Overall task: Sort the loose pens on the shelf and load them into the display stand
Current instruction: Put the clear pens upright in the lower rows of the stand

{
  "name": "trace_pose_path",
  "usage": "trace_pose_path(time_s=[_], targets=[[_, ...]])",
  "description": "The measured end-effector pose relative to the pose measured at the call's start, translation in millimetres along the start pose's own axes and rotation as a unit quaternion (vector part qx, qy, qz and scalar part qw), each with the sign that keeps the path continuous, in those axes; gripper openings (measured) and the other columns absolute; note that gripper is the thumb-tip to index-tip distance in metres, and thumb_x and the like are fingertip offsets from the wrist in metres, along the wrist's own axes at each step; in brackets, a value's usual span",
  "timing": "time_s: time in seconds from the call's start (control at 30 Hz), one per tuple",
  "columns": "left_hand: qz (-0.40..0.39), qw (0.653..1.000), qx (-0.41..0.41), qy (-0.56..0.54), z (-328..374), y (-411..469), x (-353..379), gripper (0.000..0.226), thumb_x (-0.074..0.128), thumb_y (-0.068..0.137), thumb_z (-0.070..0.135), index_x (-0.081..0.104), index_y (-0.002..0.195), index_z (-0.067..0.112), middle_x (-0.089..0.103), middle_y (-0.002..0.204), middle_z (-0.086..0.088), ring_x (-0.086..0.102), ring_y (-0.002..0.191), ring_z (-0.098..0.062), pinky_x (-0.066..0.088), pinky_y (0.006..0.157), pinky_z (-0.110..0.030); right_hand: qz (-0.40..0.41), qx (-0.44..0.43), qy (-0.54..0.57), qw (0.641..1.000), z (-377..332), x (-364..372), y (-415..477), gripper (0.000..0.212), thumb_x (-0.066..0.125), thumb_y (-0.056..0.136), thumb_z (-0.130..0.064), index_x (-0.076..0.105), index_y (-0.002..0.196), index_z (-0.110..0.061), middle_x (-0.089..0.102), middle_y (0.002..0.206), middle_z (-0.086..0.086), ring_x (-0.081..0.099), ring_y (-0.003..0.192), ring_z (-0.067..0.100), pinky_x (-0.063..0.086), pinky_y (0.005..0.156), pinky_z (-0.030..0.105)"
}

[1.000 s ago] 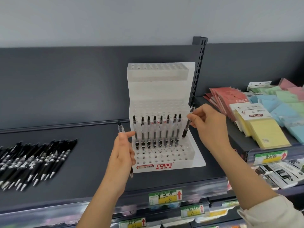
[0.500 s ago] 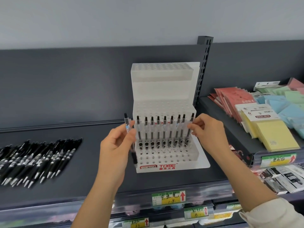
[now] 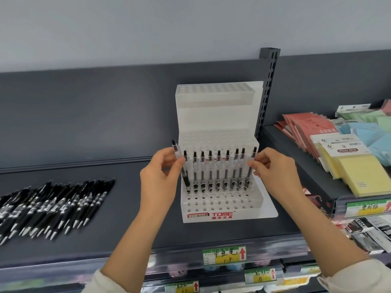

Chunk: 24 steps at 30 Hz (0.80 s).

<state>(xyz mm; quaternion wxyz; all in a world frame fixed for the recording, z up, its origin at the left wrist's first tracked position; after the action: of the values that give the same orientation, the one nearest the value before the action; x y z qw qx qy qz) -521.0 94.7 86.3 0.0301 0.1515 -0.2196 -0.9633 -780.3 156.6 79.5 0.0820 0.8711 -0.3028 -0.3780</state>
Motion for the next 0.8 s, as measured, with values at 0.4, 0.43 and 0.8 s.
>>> trace_pose_path(time_s=[0.4,0.43,0.8], targets=[[-0.081,0.991,0.005,0.104,-4.4,-0.1,7.8,0.030,0.065,0.087,0.015,0.064,0.117,0.019,0.066,0.093,0.012,0.064,0.080,0.003,0.047,0.072,-0.002,0.001,-0.002,-0.001,1.000,0.4,0.3,-1.5,0.009,0.065,0.087,-0.021,0.062,0.086,-0.012,0.064,0.075,-0.002,0.065,0.070,0.016,0.052,0.070,0.032],[-0.076,0.992,0.001,0.105,-4.5,-0.4,7.4,0.029,0.066,0.086,0.014,0.065,0.114,0.018,0.067,0.091,0.013,0.064,0.080,0.004,0.047,0.073,-0.001,0.001,-0.002,-0.002,1.000,0.1,0.2,-1.3,0.010,0.065,0.087,-0.021,0.062,0.087,-0.012,0.064,0.075,-0.002,0.065,0.070,0.015,0.052,0.070,0.032],[-0.051,0.989,-0.011,0.135,-10.0,-9.0,5.2,0.014,0.068,0.084,0.016,0.073,0.097,0.015,0.070,0.083,0.013,0.063,0.072,0.006,0.049,0.071,-0.004,-0.004,0.002,-0.005,1.000,0.8,0.8,0.2,0.010,0.065,0.087,-0.024,0.063,0.088,-0.013,0.065,0.077,-0.002,0.064,0.073,0.015,0.052,0.071,0.030]])
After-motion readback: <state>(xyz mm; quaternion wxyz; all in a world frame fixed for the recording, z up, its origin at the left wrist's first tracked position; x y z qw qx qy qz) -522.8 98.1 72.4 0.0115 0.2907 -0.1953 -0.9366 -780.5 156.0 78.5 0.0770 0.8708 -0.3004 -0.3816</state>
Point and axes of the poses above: each hand's wrist, its own y-axis towards the middle knuckle, its own x-axis out of the palm, z = x × y, the point moved 6 cm from there along y, towards the middle knuckle
